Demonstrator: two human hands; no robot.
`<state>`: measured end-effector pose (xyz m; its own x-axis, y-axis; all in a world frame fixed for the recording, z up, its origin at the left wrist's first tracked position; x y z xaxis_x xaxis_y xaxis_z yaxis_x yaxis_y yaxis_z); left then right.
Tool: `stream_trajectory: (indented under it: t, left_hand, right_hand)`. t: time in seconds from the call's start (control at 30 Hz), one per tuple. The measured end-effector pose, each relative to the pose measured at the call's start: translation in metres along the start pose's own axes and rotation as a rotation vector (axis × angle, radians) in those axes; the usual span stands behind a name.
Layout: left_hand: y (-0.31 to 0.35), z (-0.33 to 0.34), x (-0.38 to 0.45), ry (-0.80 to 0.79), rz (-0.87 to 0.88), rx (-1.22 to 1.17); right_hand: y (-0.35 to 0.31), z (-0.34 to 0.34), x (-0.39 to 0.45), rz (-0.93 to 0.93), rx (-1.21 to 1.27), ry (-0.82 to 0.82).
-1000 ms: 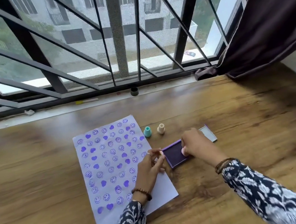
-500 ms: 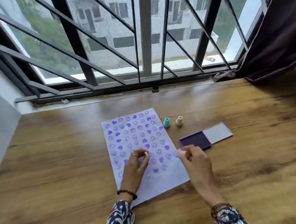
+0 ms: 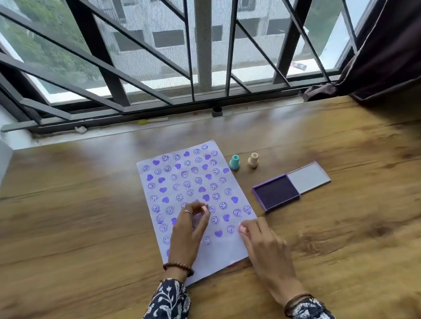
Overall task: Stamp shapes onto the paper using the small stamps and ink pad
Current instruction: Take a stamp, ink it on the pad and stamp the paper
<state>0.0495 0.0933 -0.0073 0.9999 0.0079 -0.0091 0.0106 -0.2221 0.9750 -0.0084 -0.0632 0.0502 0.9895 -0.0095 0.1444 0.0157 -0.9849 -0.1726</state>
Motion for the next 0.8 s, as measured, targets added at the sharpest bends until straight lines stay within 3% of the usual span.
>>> stream_trajectory:
  t: [0.33,0.57,0.7,0.8]
  left_hand:
    - [-0.001,0.0,0.0,0.016,0.01,-0.009]
    - [0.0,0.0,0.001,0.003,-0.003,-0.024]
    - [-0.001,-0.001,0.0,0.017,-0.049,-0.115]
    - [0.0,-0.001,-0.002,0.041,-0.109,-0.22]
  right_hand:
    - [0.009,0.021,0.029,0.033,0.054,-0.27]
    - [0.001,0.024,0.044,-0.112,-0.183,-0.389]
    - [0.023,0.02,0.049,0.053,0.096,-0.437]
    - [0.042,0.025,0.046,0.286,0.597,-0.522]
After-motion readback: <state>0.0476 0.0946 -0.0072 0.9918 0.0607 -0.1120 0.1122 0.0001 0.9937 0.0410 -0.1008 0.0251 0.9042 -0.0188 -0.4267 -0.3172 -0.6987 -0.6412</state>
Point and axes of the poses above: each hand's wrist, its own x-axis towards the middle knuckle, its own z-axis out of the palm, y = z × x, the point moved 7 cm from there along x, towards the middle knuckle, and after that the axes turned 8 degrees about -x, right-handed, at the moved point
